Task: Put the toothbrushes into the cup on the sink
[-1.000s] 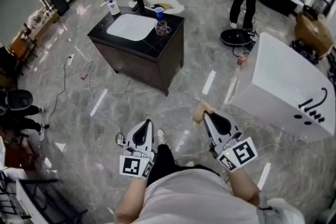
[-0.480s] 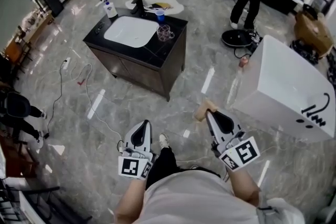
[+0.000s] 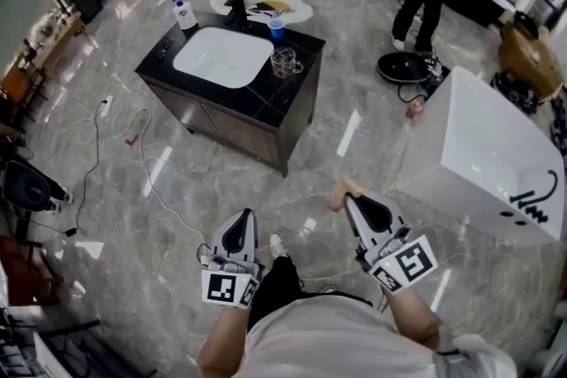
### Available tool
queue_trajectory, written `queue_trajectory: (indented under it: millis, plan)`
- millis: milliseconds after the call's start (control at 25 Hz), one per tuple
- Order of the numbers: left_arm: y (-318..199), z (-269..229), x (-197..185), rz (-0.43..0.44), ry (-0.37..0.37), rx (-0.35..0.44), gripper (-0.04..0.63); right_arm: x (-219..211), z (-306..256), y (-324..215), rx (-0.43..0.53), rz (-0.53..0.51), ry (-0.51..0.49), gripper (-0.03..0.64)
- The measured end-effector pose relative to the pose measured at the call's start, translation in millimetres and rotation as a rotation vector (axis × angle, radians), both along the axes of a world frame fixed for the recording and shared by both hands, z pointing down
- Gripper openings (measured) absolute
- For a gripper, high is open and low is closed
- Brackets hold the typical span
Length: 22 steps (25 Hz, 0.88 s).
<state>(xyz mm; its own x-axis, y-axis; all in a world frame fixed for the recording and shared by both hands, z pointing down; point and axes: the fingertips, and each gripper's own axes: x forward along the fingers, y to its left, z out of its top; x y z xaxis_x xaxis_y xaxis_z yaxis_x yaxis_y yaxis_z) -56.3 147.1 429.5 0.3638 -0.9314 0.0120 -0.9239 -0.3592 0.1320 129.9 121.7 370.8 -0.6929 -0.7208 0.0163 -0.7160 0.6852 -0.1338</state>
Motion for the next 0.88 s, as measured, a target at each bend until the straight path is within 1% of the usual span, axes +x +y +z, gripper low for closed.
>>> queue_trajectory:
  millis: [160,440,640,880]
  plan:
    - [-26,9,-9,0.004,0.015,-0.015,0.002,-13,5,-23,-0.016,-0.004,0.02,0.049]
    - [-67,8,-23,0.031,0.032,-0.03,0.002,-32,-2,-61,-0.021,0.013,0.028,0.049]
    - [-93,7,-36,0.046,0.061,-0.029,0.002,-44,-8,-83,-0.024,0.033,0.046,0.049]
    - [-116,4,-55,0.072,0.095,-0.031,0.002,-69,-13,-103,-0.026,0.045,0.061,0.049]
